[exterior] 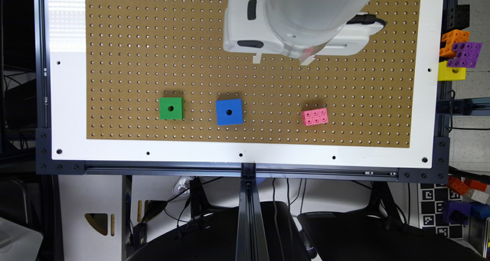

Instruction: Pick up pink block.

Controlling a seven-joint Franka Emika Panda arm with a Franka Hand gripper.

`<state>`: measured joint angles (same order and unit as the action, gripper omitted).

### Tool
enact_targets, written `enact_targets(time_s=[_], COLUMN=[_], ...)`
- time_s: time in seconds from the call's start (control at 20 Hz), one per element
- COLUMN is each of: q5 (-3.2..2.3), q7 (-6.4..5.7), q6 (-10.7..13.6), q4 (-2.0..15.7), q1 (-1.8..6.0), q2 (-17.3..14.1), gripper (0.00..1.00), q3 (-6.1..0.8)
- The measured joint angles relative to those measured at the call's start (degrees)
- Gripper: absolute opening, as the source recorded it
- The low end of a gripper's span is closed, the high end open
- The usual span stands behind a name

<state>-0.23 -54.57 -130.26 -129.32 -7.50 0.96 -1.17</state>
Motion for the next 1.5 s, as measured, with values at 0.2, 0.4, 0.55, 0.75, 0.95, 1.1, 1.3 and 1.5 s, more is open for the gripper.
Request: enact_targets(time_s=[0.2,0.4,0.55,0.75,0.95,1.1,1.3,1.5], q5=[0.0,0.09,0.13,0.13,0.12,0.07,0.07,0.07], q7=[0.04,-0.05,-0.45,-1.09,-3.31,-5.22,-5.8,-5.82], q6=[-0.04,-0.6,-0.81,-0.73,-0.33,-0.01,0.0,0.0], q4=[-0.05,1.05,4.3,11.77,16.32,17.39,17.46,17.46], q1=[-0.2,-0.36,-0.46,-0.54,-1.5,-2.62,-3.1,-3.09], q2=[-0.02,-0.76,-3.51,-10.4,-14.32,-14.93,-14.93,-14.93], gripper=[1.0,1.0,1.0,1.0,1.0,1.0,1.0,1.0], q3=[-0.03,-0.87,-1.77,-2.96,-4.46,-5.22,-5.26,-5.26])
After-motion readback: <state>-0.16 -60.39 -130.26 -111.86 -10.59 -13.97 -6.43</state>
